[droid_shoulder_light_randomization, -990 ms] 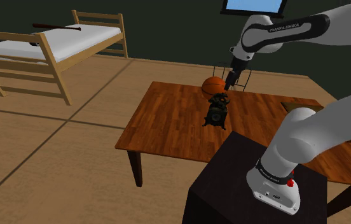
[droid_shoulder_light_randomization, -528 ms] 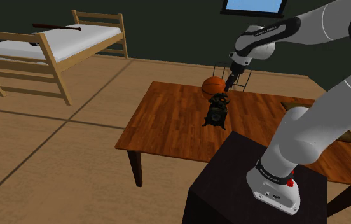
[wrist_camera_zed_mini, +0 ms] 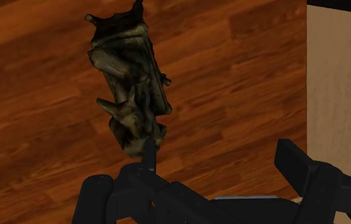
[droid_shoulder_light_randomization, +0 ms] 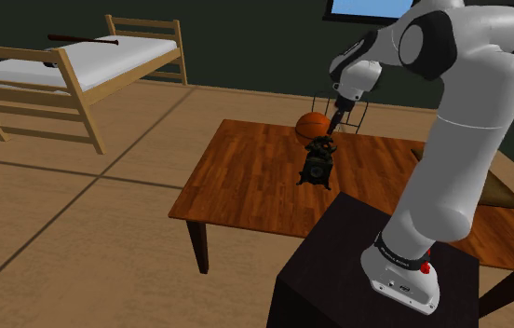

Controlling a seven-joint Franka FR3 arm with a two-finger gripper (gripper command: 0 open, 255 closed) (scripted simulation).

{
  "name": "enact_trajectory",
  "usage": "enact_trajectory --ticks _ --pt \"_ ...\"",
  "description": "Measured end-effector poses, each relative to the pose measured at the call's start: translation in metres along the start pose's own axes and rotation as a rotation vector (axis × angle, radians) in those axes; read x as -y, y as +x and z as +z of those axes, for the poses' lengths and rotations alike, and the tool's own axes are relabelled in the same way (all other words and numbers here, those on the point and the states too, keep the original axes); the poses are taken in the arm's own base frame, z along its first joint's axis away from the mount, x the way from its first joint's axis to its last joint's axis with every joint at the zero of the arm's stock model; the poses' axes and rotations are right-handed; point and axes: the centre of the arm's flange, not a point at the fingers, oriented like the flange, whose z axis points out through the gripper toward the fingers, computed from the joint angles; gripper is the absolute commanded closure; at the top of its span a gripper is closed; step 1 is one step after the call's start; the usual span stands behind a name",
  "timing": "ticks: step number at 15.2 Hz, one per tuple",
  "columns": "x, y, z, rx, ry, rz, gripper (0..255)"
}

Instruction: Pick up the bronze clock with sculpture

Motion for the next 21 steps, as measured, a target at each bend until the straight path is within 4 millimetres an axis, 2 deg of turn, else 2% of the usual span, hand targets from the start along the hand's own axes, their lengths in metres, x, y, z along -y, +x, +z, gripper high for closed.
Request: enact_trajectory --ticks 6,13,14,21 --pt "-0.063 0.010 0.034 -0.031 0.024 -0.057 0" --pt "-0.073 0.006 0.071 -0.035 0.028 -0.063 0" --pt "-0.073 0.005 0.073 -0.035 0.028 -0.062 255" --pt "-0.074 0.005 0.073 -0.035 0.027 -0.062 255"
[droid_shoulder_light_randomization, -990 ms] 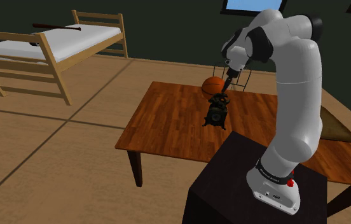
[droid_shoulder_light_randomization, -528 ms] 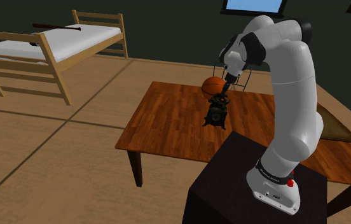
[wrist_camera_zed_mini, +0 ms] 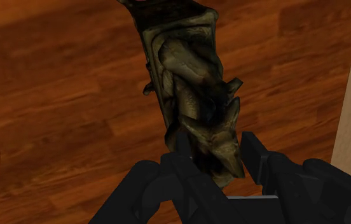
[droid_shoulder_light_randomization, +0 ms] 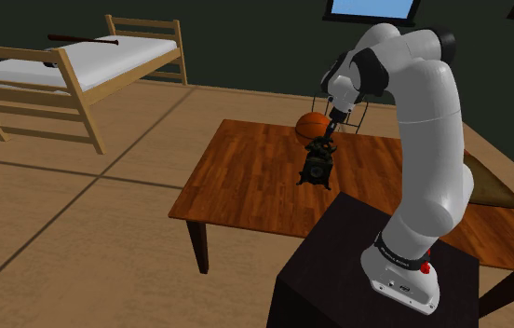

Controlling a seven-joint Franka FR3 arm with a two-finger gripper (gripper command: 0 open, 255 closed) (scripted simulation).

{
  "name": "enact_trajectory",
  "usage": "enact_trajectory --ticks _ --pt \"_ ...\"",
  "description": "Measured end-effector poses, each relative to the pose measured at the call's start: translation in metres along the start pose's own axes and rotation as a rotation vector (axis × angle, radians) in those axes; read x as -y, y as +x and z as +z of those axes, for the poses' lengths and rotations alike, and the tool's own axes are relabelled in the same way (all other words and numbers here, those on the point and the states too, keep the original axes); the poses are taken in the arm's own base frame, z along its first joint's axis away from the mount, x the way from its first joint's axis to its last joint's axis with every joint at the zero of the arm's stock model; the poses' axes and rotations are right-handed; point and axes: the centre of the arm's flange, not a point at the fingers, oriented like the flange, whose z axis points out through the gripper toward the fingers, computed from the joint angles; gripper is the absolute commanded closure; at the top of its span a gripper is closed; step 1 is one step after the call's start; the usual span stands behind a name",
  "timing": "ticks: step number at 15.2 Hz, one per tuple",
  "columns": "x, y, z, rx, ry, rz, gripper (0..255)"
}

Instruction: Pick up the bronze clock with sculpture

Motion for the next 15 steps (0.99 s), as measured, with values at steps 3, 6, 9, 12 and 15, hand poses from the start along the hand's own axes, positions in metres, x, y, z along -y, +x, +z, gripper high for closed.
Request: enact_trajectory --ticks 3,6,9,12,15 --pt "0.000 0.000 0.000 -0.001 0.000 0.000 255" --pt "0.002 0.003 -0.009 0.002 0.002 0.000 255" --pt "0.004 0.006 -0.023 0.002 0.003 0.000 255" --pt "0.008 0.008 -0.037 0.002 0.003 -0.001 255" --pt "0.010 0.012 -0.053 0.002 0.003 0.000 255"
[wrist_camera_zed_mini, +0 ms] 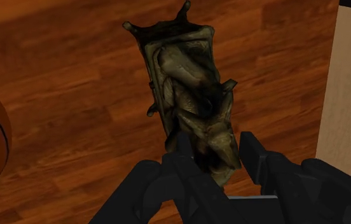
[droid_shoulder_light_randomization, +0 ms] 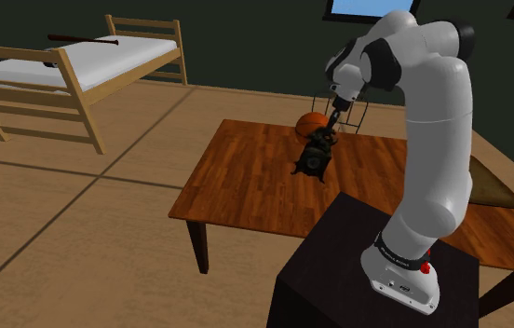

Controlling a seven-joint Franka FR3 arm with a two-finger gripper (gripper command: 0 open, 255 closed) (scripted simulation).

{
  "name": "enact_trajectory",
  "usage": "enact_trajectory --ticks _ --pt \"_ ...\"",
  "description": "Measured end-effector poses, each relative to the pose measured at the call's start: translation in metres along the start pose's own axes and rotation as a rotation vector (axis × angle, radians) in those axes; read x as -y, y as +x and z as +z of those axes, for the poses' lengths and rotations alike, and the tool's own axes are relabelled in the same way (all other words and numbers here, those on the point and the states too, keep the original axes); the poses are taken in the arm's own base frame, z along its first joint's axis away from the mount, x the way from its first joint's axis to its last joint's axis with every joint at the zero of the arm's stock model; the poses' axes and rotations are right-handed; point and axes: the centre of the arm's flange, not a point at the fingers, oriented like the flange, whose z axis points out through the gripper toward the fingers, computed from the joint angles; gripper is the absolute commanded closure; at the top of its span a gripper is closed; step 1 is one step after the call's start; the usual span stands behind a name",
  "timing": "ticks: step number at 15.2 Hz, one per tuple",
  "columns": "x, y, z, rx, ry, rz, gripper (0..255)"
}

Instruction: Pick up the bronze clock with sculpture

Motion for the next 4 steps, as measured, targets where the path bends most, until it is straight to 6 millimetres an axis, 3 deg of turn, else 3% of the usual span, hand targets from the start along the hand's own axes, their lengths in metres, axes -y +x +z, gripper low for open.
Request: enact_trajectory --ticks 4 --pt "0.003 0.004 -0.019 0.000 0.000 0.000 255"
